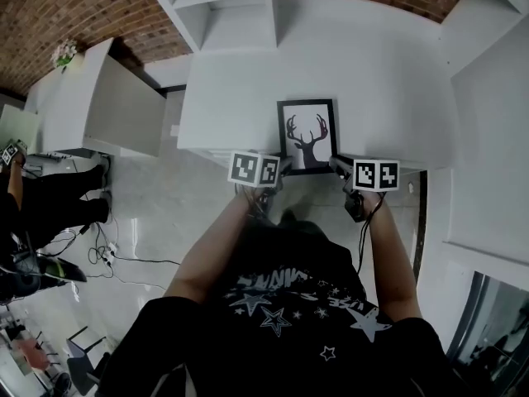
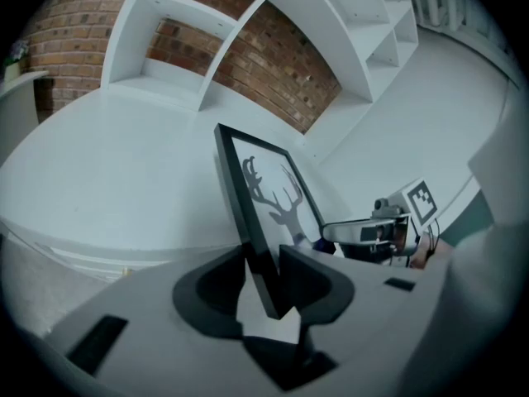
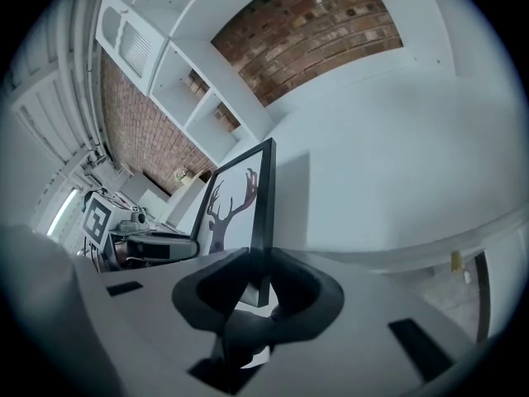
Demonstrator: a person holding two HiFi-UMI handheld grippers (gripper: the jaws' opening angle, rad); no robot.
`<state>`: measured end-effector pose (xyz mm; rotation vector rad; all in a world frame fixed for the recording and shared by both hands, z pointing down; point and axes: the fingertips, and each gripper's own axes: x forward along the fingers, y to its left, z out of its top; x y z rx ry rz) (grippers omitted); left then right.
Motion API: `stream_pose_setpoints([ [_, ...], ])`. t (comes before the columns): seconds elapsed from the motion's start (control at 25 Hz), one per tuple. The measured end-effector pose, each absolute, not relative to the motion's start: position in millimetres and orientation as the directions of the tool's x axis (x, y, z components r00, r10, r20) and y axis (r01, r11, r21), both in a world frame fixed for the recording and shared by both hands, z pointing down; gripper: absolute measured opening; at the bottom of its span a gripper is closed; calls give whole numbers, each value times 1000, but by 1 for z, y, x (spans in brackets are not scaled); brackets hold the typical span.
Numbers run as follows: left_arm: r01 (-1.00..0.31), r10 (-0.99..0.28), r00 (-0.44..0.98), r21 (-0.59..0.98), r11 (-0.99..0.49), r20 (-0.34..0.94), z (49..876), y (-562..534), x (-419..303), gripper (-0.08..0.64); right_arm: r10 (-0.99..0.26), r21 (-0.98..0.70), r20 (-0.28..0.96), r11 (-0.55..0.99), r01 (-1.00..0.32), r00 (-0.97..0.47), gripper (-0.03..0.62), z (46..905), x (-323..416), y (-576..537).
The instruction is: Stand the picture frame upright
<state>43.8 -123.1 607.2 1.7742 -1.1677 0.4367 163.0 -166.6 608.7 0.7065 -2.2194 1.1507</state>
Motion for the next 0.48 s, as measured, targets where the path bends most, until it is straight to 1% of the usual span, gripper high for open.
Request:
stream_pose_setpoints([
  [0.28, -897, -610, 399, 428, -106, 685, 574, -138, 10, 135, -252, -504, 621, 597, -624, -742, 91, 579, 127, -187],
  [0.48, -907, -657, 375, 405, -113, 655, 558, -157, -21, 135, -289, -482, 580, 632, -607, -761, 89, 561, 95, -210],
])
